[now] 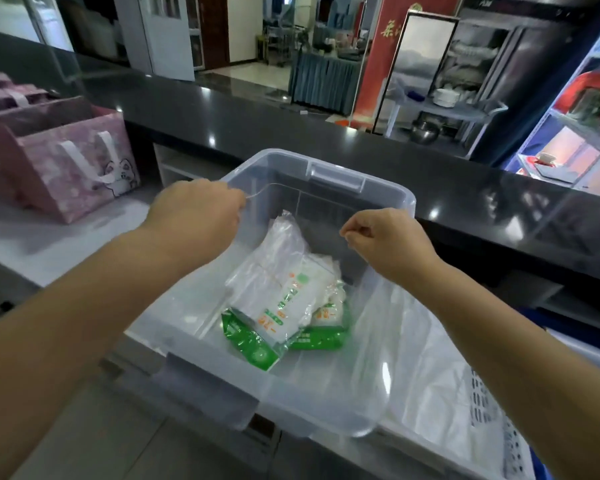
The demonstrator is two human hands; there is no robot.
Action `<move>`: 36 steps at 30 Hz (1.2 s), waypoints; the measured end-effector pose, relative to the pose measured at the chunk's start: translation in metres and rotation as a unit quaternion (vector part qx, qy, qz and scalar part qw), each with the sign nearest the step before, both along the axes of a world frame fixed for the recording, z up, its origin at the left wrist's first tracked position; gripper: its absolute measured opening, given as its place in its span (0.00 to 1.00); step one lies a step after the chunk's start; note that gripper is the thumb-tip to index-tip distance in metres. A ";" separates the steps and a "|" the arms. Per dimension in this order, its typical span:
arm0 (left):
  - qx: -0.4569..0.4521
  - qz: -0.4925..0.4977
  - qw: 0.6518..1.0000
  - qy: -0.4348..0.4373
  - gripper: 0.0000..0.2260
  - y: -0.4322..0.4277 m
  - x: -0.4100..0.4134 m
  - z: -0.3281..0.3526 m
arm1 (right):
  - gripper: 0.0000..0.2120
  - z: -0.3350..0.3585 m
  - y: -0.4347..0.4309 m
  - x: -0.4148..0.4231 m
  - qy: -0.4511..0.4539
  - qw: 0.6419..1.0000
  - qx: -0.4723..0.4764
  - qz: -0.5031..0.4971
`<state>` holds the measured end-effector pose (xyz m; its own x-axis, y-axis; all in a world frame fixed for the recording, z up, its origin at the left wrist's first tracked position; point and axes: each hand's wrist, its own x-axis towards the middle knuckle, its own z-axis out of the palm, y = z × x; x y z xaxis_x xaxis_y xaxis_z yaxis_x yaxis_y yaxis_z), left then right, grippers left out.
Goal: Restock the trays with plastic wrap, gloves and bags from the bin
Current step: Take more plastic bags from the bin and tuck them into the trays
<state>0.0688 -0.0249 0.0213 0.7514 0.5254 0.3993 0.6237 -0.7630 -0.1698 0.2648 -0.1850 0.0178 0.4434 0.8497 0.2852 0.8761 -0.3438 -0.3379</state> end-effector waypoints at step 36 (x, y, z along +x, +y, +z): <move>-0.139 -0.190 0.972 0.002 0.13 0.113 0.007 -0.044 | 0.15 -0.113 0.161 -0.019 0.527 0.780 -0.091 -0.324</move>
